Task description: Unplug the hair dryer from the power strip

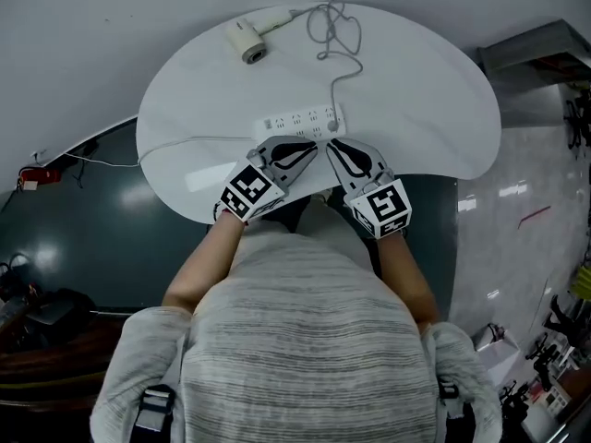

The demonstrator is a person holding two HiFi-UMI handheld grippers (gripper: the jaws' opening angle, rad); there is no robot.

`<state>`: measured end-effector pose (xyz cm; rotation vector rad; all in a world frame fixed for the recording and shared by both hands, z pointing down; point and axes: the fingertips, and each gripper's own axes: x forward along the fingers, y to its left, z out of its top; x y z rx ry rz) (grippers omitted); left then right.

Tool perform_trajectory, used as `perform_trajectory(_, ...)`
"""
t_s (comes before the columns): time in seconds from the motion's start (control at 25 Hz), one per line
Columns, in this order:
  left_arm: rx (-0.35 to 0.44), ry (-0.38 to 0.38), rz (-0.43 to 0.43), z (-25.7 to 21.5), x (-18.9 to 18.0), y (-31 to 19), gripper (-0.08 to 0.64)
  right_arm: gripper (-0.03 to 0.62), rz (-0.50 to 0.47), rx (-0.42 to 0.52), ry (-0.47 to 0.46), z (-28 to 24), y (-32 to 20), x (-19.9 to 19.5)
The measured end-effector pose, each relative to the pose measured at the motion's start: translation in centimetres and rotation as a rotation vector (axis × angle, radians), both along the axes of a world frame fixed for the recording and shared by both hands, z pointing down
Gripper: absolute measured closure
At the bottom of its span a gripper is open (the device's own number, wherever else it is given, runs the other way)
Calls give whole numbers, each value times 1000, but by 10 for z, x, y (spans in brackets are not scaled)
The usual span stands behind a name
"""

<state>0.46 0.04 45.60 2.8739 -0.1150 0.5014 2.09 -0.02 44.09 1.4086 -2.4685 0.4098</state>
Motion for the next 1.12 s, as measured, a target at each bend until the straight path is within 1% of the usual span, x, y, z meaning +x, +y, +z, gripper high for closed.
perform_trajectory(0.12,10,-39,-25,10,8,-7,540,563,-54,-18,10,10,-8,11)
perform_trajectory(0.24,22,-80,-39,19,17,-11,500,558,-115,-43,27,21,-15,21)
perform_trajectory(0.28,30,-96,-43,22,20,-13,481,542,-137,-53,30,25,-16,24)
perform_trajectory(0.36,65,-145,-47,32,25,-16,413,456,-178,-75,35,34,-20,28)
perform_trajectory(0.48,164,-263,-36,54,29,-19,269,442,-232,-99,54,48,-25,33)
perform_trajectory(0.52,195,-309,-24,62,29,-20,236,440,-248,-106,58,52,-27,34)
perform_trajectory(0.6,228,-386,3,77,30,-22,214,439,-278,-124,61,60,-30,34)
perform_trajectory(0.64,235,-412,10,83,30,-23,206,439,-293,-133,62,64,-31,33)
perform_trajectory(0.8,267,-492,20,100,31,-34,164,437,-336,-164,72,80,-37,31)
perform_trajectory(0.92,293,-571,66,114,30,-41,110,437,-352,-186,81,89,-41,32)
perform_trajectory(1.0,285,-621,94,124,28,-44,94,437,-362,-197,79,92,-42,31)
perform_trajectory(1.12,235,-697,124,143,23,-47,84,437,-379,-205,90,96,-42,29)
